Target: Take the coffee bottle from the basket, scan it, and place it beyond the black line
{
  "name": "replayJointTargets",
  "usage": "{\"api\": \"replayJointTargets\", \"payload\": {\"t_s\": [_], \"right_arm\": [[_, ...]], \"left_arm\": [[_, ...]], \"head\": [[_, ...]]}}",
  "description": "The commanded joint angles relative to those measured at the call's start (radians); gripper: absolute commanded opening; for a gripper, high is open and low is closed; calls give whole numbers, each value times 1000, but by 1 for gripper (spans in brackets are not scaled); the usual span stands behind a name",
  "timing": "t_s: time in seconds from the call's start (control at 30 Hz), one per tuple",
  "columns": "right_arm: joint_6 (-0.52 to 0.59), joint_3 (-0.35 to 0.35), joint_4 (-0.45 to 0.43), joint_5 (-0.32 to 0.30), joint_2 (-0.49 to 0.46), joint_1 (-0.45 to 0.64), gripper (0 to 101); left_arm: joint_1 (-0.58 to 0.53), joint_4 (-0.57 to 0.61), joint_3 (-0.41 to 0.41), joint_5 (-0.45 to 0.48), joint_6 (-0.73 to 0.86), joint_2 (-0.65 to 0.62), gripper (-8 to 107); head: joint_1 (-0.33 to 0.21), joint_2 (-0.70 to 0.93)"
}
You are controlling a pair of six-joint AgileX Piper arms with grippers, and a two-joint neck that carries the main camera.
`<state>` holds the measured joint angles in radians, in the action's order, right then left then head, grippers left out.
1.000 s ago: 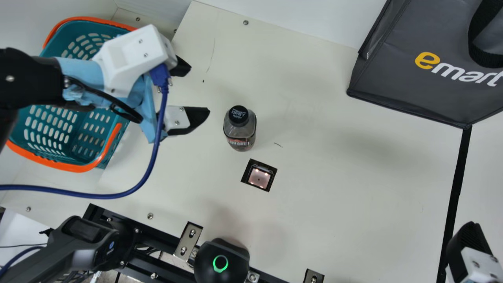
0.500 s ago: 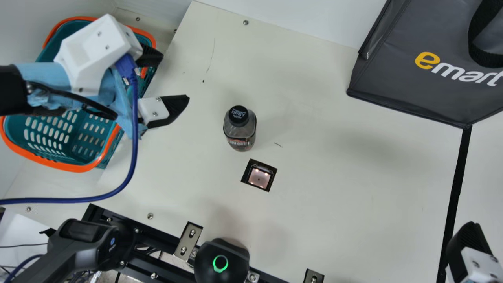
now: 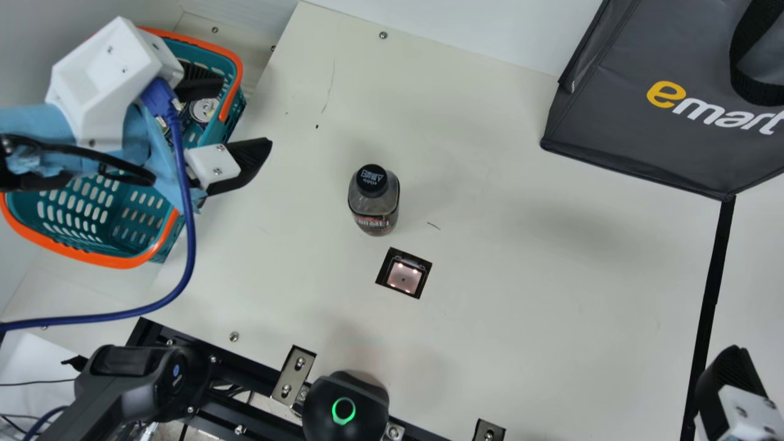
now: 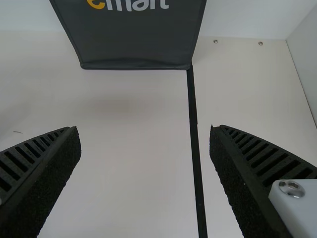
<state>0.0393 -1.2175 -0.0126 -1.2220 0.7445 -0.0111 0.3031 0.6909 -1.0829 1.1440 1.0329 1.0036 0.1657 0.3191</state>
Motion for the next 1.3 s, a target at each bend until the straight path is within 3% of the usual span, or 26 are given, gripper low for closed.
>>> {"api": "replayJointTargets", "payload": {"t_s": [0.0, 1.17, 1.27], "right_arm": [[0, 0, 0, 0, 0, 0, 91], [0, 0, 0, 0, 0, 0, 91], [0, 0, 0, 0, 0, 0, 91]], "left_arm": [[14, 7, 1, 4, 6, -2, 90], [41, 24, 0, 14, 18, -3, 90], [41, 24, 0, 14, 18, -3, 90]], "head": [[-27, 2], [-27, 2], [-27, -68]]}}
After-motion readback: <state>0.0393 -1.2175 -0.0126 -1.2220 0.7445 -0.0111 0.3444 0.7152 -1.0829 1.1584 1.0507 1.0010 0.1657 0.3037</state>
